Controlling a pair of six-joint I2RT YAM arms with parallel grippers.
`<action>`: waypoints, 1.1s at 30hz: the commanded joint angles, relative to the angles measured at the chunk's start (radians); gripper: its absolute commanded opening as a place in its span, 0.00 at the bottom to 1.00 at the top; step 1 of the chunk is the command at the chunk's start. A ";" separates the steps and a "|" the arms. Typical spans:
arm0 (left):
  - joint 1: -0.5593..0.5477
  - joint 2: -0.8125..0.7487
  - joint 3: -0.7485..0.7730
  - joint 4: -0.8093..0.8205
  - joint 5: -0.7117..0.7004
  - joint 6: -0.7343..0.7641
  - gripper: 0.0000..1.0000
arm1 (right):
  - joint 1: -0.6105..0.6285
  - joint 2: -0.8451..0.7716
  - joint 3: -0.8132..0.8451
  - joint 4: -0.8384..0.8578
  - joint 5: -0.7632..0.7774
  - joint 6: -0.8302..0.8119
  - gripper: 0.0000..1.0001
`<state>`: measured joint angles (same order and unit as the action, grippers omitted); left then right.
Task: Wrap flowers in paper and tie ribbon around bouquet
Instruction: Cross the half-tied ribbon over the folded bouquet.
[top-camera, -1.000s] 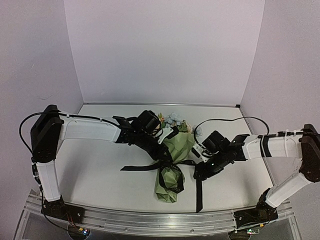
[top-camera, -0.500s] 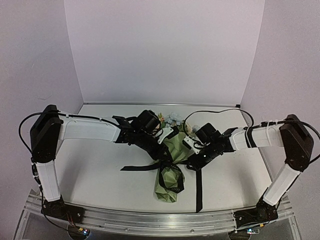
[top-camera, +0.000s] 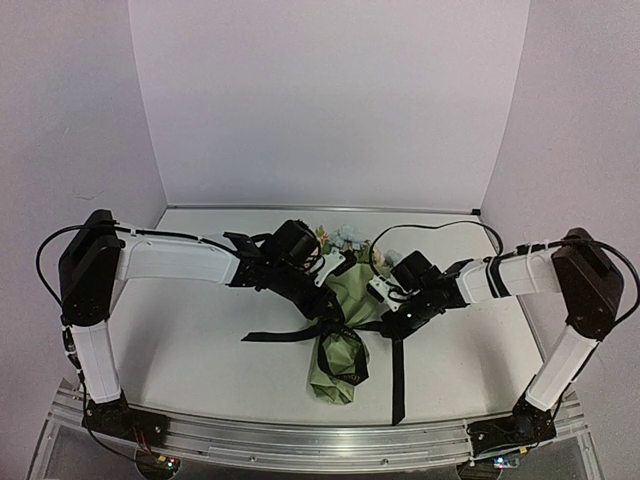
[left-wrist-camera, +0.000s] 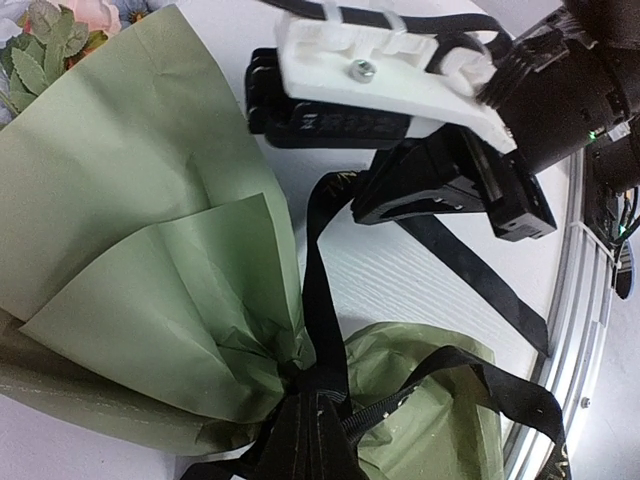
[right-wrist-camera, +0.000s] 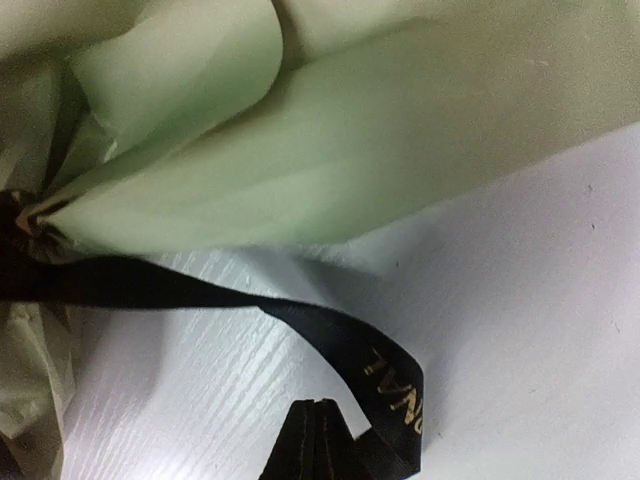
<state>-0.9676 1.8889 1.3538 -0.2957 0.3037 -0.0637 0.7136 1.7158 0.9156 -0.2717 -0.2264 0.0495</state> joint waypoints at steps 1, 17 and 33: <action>0.004 -0.065 -0.012 0.082 -0.021 -0.018 0.00 | -0.002 -0.125 -0.048 0.014 0.033 0.058 0.00; 0.004 -0.072 -0.034 0.092 0.010 -0.016 0.00 | -0.020 0.001 0.024 0.014 0.059 -0.073 0.53; 0.004 -0.062 -0.024 0.079 0.021 -0.007 0.00 | -0.034 0.068 0.052 0.065 0.019 -0.057 0.30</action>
<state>-0.9676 1.8767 1.3186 -0.2428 0.3134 -0.0784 0.6819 1.7707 0.9318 -0.2256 -0.1723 -0.0192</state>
